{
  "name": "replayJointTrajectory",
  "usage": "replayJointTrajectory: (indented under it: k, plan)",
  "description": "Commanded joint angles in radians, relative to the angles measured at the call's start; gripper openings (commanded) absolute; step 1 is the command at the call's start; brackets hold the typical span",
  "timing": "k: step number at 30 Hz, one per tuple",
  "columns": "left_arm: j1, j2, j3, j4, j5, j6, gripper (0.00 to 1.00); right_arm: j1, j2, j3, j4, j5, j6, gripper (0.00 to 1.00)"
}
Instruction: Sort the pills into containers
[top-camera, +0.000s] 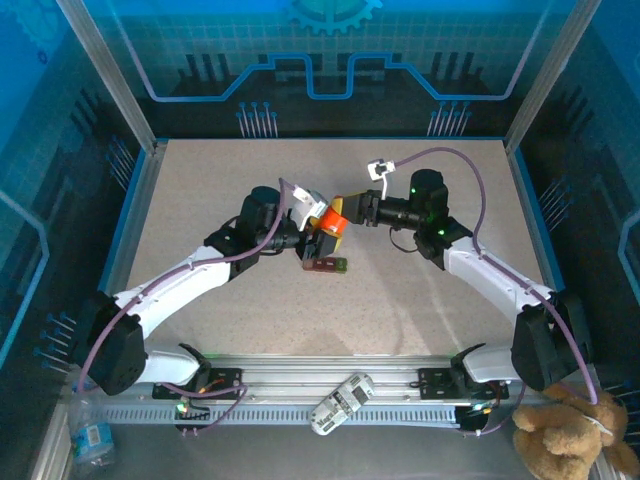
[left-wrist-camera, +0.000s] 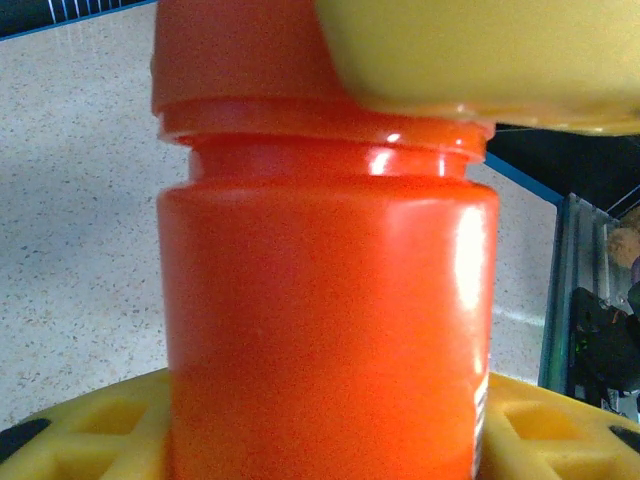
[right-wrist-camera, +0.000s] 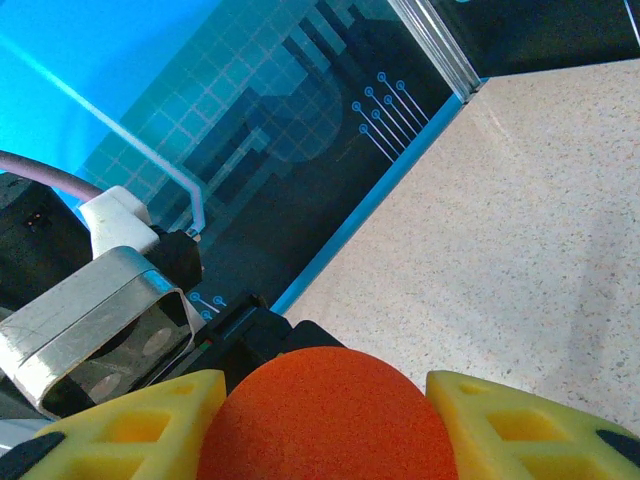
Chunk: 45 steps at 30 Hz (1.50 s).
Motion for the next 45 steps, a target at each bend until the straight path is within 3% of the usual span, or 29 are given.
replayJointTrajectory:
  k: [1,4,8,10,13,20,25,31,45]
  plan:
    - [-0.012,-0.027,0.000,0.025,0.048,0.002,0.00,0.005,-0.030,-0.006,0.089,0.004,-0.009,0.40]
    - [-0.012,-0.028,-0.001,0.026,0.035,0.003,0.00,0.006,-0.027,-0.003,0.084,-0.004,0.011,0.49]
    - [-0.011,-0.030,0.005,0.018,0.010,0.013,0.00,0.002,-0.040,0.013,0.039,0.022,0.052,0.74]
    - [-0.012,-0.030,0.008,0.005,-0.011,0.028,0.00,-0.007,-0.066,0.022,0.013,0.054,0.078,0.79]
    - [-0.012,-0.028,0.010,-0.016,-0.041,0.058,0.00,-0.032,-0.100,0.039,-0.048,0.111,0.136,0.79]
    - [-0.012,-0.020,0.002,-0.039,-0.136,0.121,0.00,-0.027,-0.147,0.113,-0.430,0.350,0.263,0.82]
    - [-0.012,-0.006,0.007,-0.038,-0.173,0.149,0.00,0.020,-0.105,0.162,-0.539,0.399,0.317,0.84]
    - [-0.014,0.010,0.023,-0.046,-0.167,0.150,0.00,0.088,-0.037,0.209,-0.525,0.406,0.311,0.83]
    - [-0.015,0.012,0.025,-0.038,-0.159,0.137,0.00,0.125,0.026,0.236,-0.484,0.382,0.322,0.73]
